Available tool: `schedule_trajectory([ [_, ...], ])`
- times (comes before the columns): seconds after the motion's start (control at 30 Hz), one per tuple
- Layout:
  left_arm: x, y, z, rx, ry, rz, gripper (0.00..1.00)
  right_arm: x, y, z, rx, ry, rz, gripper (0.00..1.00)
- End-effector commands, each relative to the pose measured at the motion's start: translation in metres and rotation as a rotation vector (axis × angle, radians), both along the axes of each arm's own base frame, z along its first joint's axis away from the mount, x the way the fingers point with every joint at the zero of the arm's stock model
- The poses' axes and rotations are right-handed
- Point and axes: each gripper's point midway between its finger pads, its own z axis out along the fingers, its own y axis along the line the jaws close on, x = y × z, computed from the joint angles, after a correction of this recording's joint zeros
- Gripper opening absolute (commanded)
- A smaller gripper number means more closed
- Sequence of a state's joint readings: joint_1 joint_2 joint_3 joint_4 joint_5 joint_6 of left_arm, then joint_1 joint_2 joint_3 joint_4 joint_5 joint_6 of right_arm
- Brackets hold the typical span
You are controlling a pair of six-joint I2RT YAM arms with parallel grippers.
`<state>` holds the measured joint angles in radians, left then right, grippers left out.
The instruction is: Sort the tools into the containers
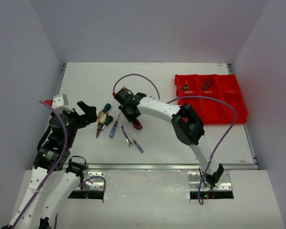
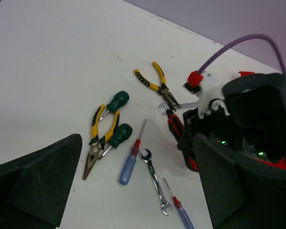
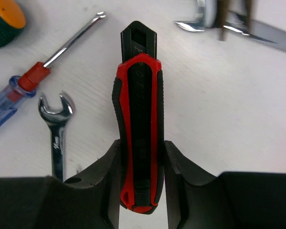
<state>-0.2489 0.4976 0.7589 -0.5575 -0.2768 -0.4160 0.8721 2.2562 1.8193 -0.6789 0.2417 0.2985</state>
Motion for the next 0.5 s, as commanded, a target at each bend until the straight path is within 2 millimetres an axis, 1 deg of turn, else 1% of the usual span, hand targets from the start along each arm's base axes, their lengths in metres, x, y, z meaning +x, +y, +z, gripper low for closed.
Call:
schedule_trajectory([
  [0.0, 0.004, -0.004, 0.017, -0.005, -0.056, -0.02, 1.0, 0.067, -0.072, 0.133, 0.199, -0.241, -0.222, 0.03],
  [0.07, 0.004, -0.005, 0.017, -0.005, -0.057, -0.022, 1.0, 0.086, -0.118, 0.156, 0.247, -0.282, -0.333, 0.02],
  [0.1, 0.004, -0.005, 0.016, -0.005, -0.055, -0.025, 1.0, 0.096, -0.141, 0.163, 0.254, -0.301, -0.382, 0.02],
  [0.17, 0.005, -0.006, 0.016, -0.004, -0.054, -0.032, 1.0, 0.127, -0.208, 0.177, 0.245, -0.367, -0.55, 0.0],
  [0.2, 0.005, -0.007, 0.016, -0.004, -0.052, -0.034, 1.0, 0.14, -0.233, 0.182, 0.234, -0.396, -0.617, 0.0],
  [0.23, 0.005, -0.007, 0.017, -0.005, -0.055, -0.034, 1.0, 0.155, -0.273, 0.176, 0.213, -0.407, -0.723, 0.0],
  [0.27, 0.005, -0.007, 0.017, -0.005, -0.055, -0.034, 1.0, 0.163, -0.295, 0.173, 0.202, -0.411, -0.77, 0.0],
  [0.3, 0.004, -0.007, 0.017, -0.005, -0.058, -0.034, 1.0, 0.174, -0.335, 0.178, 0.223, -0.432, -0.878, 0.0],
  [0.33, 0.004, -0.007, 0.016, -0.005, -0.055, -0.034, 1.0, 0.179, -0.334, 0.176, 0.24, -0.427, -0.893, 0.0],
  [0.37, 0.004, -0.006, 0.017, -0.006, -0.06, -0.032, 1.0, 0.187, -0.359, 0.172, 0.253, -0.429, -0.959, 0.0],
  [0.4, 0.004, -0.006, 0.017, -0.006, -0.06, -0.031, 1.0, 0.191, -0.376, 0.165, 0.251, -0.426, -0.999, 0.0],
  [0.47, 0.003, -0.007, 0.017, -0.005, -0.059, -0.035, 1.0, 0.208, -0.404, 0.163, 0.243, -0.453, -1.046, 0.0],
])
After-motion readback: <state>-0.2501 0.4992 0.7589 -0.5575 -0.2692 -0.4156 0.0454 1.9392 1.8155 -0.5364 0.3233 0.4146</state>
